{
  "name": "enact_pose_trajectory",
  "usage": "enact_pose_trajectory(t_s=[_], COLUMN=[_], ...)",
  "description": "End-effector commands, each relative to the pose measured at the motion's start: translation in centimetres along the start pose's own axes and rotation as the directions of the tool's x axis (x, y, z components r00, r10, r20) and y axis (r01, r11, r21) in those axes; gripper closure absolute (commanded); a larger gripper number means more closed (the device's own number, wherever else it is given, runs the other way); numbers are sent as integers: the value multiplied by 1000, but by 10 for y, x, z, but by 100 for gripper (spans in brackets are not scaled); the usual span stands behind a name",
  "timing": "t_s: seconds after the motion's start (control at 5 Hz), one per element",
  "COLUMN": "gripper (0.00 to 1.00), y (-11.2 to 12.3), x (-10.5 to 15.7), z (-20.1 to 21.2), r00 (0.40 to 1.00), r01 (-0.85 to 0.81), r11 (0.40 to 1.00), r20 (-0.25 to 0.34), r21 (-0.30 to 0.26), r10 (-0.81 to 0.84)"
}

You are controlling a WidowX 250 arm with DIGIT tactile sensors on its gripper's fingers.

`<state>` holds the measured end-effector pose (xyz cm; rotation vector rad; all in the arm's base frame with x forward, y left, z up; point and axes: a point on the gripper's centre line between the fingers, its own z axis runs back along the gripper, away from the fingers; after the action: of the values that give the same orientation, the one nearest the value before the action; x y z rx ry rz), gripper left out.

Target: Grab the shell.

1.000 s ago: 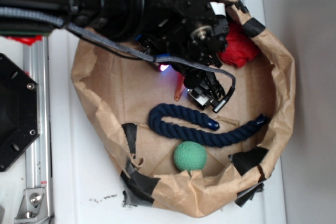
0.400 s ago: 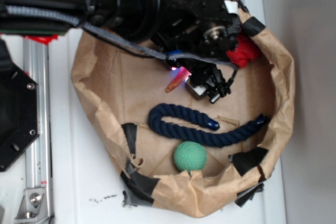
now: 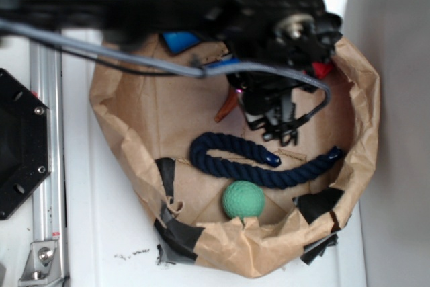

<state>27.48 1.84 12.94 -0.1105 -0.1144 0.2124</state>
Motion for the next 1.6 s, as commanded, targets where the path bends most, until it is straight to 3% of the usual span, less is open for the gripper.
enact_pose_trajectory(t_s=[0.0, 0.2, 0.4, 0.8, 1.0, 1.2, 1.4], gripper=[100, 100, 0, 0, 0, 0, 0], y=[-1, -2, -1, 26, 34, 30, 23], x=[-5, -7, -12, -30, -17, 5, 21], z=[63, 63, 51, -11, -33, -48, -60], r00=[975, 967, 986, 994, 976, 961, 945], r01=[219, 252, 169, -90, -213, -277, -328], r11=[976, 967, 984, 993, 972, 960, 944], r20=[45, 21, 0, -48, -14, 5, 16], r21=[-6, 29, 59, 82, 95, 30, 31], r10=[-218, -253, -170, 94, 216, 277, 328])
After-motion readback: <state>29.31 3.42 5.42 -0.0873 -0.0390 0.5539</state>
